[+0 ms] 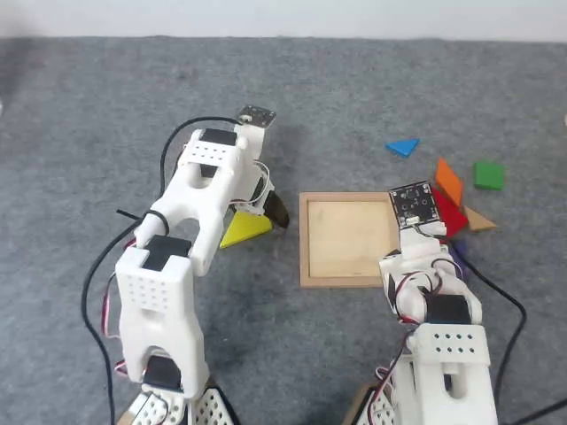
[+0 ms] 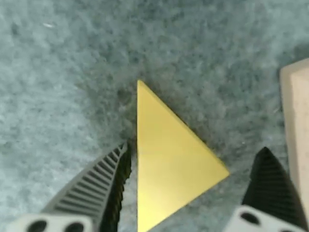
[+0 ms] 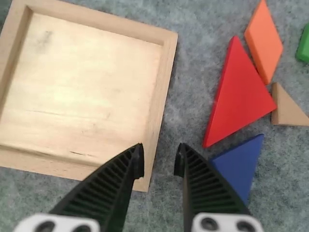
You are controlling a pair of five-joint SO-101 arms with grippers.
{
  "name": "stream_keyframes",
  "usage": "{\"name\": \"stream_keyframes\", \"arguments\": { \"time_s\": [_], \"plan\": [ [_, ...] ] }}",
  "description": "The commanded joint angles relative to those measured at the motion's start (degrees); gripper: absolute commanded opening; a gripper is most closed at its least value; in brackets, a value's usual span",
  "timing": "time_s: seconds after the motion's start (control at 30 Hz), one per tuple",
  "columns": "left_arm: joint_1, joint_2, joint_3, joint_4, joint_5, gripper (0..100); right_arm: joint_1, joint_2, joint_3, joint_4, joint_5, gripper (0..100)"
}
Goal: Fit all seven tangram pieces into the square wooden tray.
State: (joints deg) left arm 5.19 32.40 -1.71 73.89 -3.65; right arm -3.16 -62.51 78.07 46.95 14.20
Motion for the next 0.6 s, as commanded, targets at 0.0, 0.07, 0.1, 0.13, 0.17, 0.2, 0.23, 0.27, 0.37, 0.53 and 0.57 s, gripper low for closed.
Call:
{"name": "stream_keyframes", "arguments": {
  "time_s": [0.0,0.07,0.1,0.13,0.17,0.2,0.23,0.27,0.37,0.53,0.57],
  "plan": [
    [0.26,-0.62,0.31,-0.26,-1.49,34,0.31,-1.10,-0.62,-0.92,0.88,12.6],
    [0.18,-0.62,0.66,0.97,-2.46,34,0.31,-1.10,-0.62,-0.92,0.88,12.6],
    [0.09,-0.53,0.84,1.32,-2.73,34,0.31,-1.10,-0.62,-0.92,0.88,12.6],
    [0.09,-0.53,1.27,1.32,-2.73,34,0.31,-1.10,-0.62,-0.92,0.88,12.6],
    [0.09,-0.53,1.45,1.23,-2.73,34,0.31,-1.10,-0.62,-0.92,0.88,12.6],
    [0.09,-0.53,1.54,1.32,-2.73,34,0.31,-1.10,-0.62,-0.92,0.88,12.6],
    [0.09,-0.53,1.54,1.41,-2.73,34,0.31,-1.10,-0.62,-0.92,0.88,12.6],
    [0.09,-0.53,1.80,1.58,-2.73,34,0.31,-1.10,-0.62,-0.92,0.88,12.6],
    [0.09,-0.53,1.98,1.76,-2.90,34,0.31,-1.10,-0.62,-0.92,0.88,12.6],
    [0.09,-0.26,2.68,3.08,-4.04,33,0.31,-1.10,-0.62,-0.92,0.88,12.6],
    [0.00,-0.18,2.68,3.16,-4.04,32,0.31,-1.10,-0.62,-0.92,0.88,12.6]
  ]
}}
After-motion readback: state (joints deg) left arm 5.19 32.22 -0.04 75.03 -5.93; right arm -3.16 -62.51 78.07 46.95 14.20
